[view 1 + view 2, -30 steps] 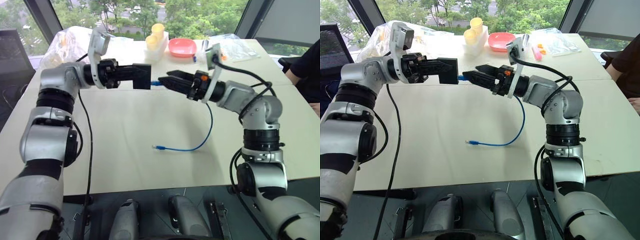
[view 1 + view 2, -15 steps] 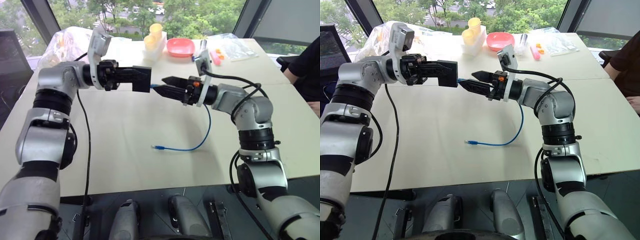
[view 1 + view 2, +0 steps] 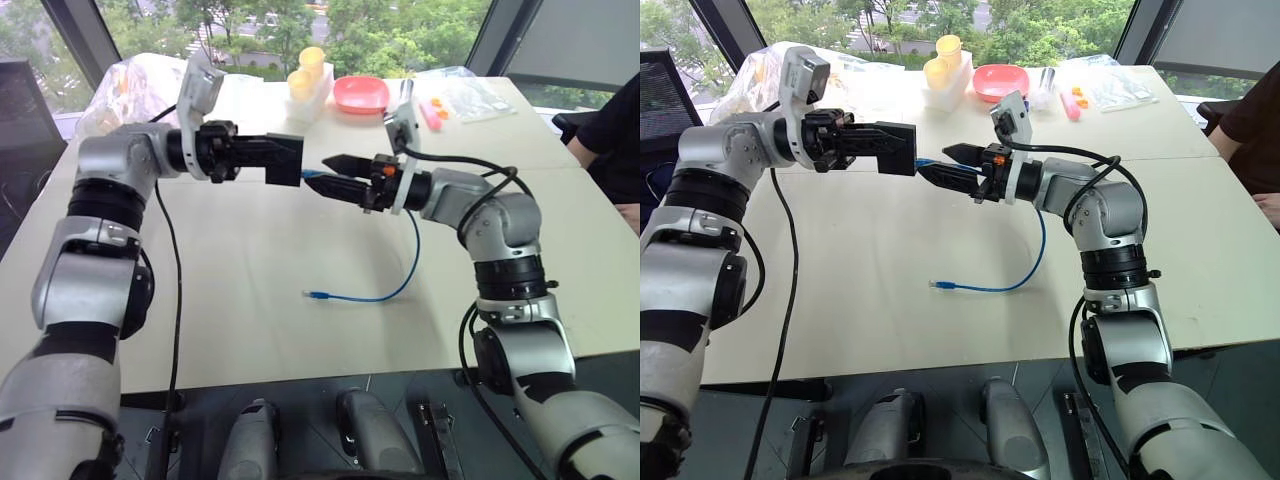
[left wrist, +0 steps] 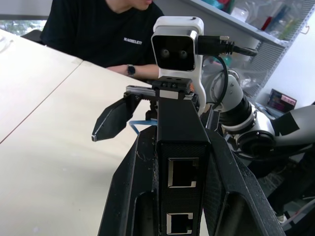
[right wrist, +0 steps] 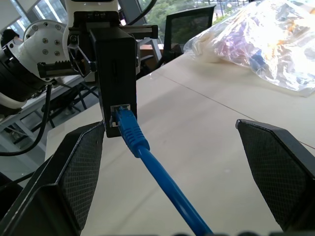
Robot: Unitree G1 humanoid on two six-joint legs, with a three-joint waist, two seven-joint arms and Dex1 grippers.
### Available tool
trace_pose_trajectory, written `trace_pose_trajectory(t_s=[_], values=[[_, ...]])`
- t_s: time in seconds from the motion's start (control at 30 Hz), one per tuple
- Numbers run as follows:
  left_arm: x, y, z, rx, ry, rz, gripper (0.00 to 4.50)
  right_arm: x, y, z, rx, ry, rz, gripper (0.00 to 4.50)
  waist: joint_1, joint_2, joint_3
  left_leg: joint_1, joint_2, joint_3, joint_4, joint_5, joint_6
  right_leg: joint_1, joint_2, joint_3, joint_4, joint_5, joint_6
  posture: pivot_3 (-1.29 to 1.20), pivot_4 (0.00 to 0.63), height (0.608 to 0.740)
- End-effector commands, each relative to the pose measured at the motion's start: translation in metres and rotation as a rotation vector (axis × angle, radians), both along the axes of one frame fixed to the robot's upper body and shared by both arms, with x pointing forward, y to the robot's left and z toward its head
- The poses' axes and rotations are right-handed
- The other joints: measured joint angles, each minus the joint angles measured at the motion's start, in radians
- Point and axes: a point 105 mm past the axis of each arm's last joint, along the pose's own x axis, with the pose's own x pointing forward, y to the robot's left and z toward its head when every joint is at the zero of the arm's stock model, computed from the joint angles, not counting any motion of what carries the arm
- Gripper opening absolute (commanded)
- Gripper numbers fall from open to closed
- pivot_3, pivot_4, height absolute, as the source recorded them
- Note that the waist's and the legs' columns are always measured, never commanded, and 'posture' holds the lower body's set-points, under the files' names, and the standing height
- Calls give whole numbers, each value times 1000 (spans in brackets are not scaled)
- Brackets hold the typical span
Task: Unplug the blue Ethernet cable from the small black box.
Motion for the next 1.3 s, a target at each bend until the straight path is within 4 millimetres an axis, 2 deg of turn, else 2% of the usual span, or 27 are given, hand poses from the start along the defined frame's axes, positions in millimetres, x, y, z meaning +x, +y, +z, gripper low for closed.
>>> trace_pose_trajectory(t_s=[0.03, 0.23, 0.27, 0.37, 0.53, 0.57, 0.6, 0.93, 1.07, 1.17, 1.3], values=[[-3, -1, 8, -14, -40, -18, 515, -2, 4, 16, 17, -60, 13, 4431, 0, 0, 0, 0, 0, 0, 0, 0, 0, 0, 0, 0, 0, 0, 0, 0, 150, 740], [-2, -2, 8, -16, -41, -17, 515, -2, 6, 15, 17, -61, 16, 4431, 0, 0, 0, 0, 0, 0, 0, 0, 0, 0, 0, 0, 0, 0, 0, 0, 150, 740], [-2, -2, 8, -16, -42, -18, 515, -2, 6, 15, 17, -61, 16, 4196, 0, 0, 0, 0, 0, 0, 0, 0, 0, 0, 0, 0, 0, 0, 0, 0, 150, 740], [-3, -2, 7, -15, -40, -19, 515, -4, 6, 15, 21, -63, 29, 3147, 0, 0, 0, 0, 0, 0, 0, 0, 0, 0, 0, 0, 0, 0, 0, 0, 150, 740], [-2, -2, 4, -9, -39, -18, 515, -8, 7, 16, 33, -57, 53, 585, 0, 0, 0, 0, 0, 0, 0, 0, 0, 0, 0, 0, 0, 0, 0, 0, 150, 740], [-2, -1, 4, -9, -39, -17, 515, -9, 7, 15, 32, -56, 55, 220, 0, 0, 0, 0, 0, 0, 0, 0, 0, 0, 0, 0, 0, 0, 0, 0, 150, 740], [-2, -2, 4, -9, -39, -18, 515, -9, 8, 15, 33, -53, 58, 84, 0, 0, 0, 0, 0, 0, 0, 0, 0, 0, 0, 0, 0, 0, 0, 0, 150, 740], [-3, -1, -1, 11, -42, -16, 515, -20, 9, 14, 73, 1, 129, 84, 1, 0, 0, 0, 0, 0, 0, 0, 0, 0, 0, 0, 0, 0, 0, 0, 150, 740], [-4, 10, 2, 32, -60, 10, 515, -14, -11, 7, 84, 46, 76, 84, 1, 0, 0, 0, 0, 0, 0, 0, 0, 0, 0, 0, 0, 0, 0, 0, 150, 740], [-4, 24, 8, 33, -76, 53, 515, -21, -28, 0, 73, 66, 61, 84, 1, 0, 0, 0, 0, 0, 0, 0, 0, 0, 0, 0, 0, 0, 0, 0, 150, 740], [-4, 31, 10, 33, -79, 73, 515, -26, -37, -8, 64, 92, 45, 84, 1, 0, 0, 0, 0, 0, 0, 0, 0, 0, 0, 0, 0, 0, 0, 0, 150, 740]])
